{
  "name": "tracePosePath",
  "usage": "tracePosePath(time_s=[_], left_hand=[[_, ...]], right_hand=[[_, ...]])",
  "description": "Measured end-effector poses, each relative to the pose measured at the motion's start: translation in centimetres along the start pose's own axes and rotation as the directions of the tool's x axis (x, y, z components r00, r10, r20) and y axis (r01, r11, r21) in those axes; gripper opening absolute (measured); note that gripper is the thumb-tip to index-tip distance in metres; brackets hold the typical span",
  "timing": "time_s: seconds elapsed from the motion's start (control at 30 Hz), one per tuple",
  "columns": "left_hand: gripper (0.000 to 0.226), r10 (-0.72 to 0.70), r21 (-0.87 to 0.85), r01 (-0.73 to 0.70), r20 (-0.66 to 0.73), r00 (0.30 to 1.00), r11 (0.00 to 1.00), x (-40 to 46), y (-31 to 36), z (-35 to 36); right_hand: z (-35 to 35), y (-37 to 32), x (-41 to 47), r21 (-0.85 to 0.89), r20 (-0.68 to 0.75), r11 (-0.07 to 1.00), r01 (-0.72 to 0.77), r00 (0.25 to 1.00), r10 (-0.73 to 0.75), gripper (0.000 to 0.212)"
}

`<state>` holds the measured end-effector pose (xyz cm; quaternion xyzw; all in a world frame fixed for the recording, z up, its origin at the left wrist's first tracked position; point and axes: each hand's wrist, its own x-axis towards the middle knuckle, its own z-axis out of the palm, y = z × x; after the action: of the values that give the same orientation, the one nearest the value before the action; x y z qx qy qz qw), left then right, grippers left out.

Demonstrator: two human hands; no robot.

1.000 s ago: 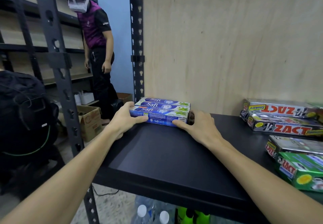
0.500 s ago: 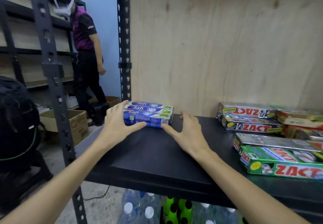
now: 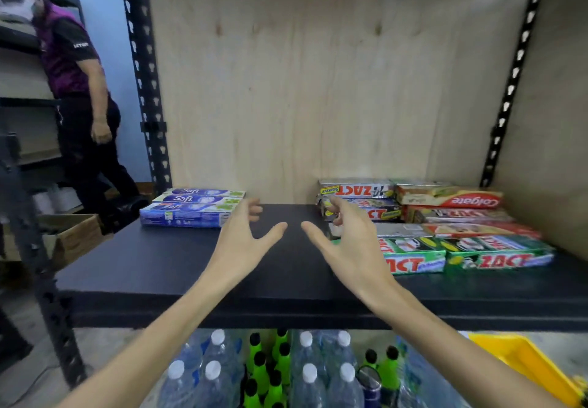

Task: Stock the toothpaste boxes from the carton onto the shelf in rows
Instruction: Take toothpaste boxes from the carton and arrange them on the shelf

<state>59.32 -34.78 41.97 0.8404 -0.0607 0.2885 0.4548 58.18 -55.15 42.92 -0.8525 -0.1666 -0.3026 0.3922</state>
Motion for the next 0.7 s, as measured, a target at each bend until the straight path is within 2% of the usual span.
tracePosePath(time_s=[0.07, 0.17, 0.23, 0.33, 0.43, 0.53, 0.7], left_hand=[[0.062, 0.011, -0.007, -0.011, 0.033, 0.999, 1.0, -0.5, 0.8, 1.7], [0.058, 0.031, -0.018, -0.029, 0.106, 0.994, 0.999, -1.1, 2.0, 3.9], [0.068, 0.046, -0.033, -0.04, 0.197, 0.979, 0.999, -1.3, 2.9, 5.1], [0.086, 0.048, -0.027, -0.041, 0.364, 0.93, 0.999, -1.1, 4.1, 6.8], [0.098, 0.072, -0.017, -0.072, 0.463, 0.883, 0.997, -0.9, 4.9, 8.3], [0.106, 0.118, 0.064, -0.173, 0.503, 0.856, 0.983, -0.6, 5.0, 9.6], [0.085, 0.155, 0.16, -0.268, 0.502, 0.851, 0.95, 0.4, 4.0, 9.8]], right_hand=[[-2.3, 1.9, -0.5, -0.068, -0.018, 0.997, -0.02, 1.0, 0.019, 0.069], [-5.6, 5.6, -1.3, -0.27, -0.071, 0.962, -0.045, 0.997, 0.027, 0.073], [-7.8, 7.9, -2.1, -0.38, -0.079, 0.921, -0.086, 0.995, 0.061, 0.078], [-10.7, 11.3, -2.9, -0.496, -0.077, 0.854, -0.158, 0.987, 0.138, 0.097], [-13.2, 14.1, -3.3, -0.542, -0.068, 0.808, -0.231, 0.97, 0.231, 0.104], [-15.2, 15.5, -3.1, -0.555, -0.056, 0.794, -0.249, 0.963, 0.263, 0.103], [-16.8, 17.1, -2.1, -0.587, 0.017, 0.782, -0.21, 0.963, 0.27, 0.104]])
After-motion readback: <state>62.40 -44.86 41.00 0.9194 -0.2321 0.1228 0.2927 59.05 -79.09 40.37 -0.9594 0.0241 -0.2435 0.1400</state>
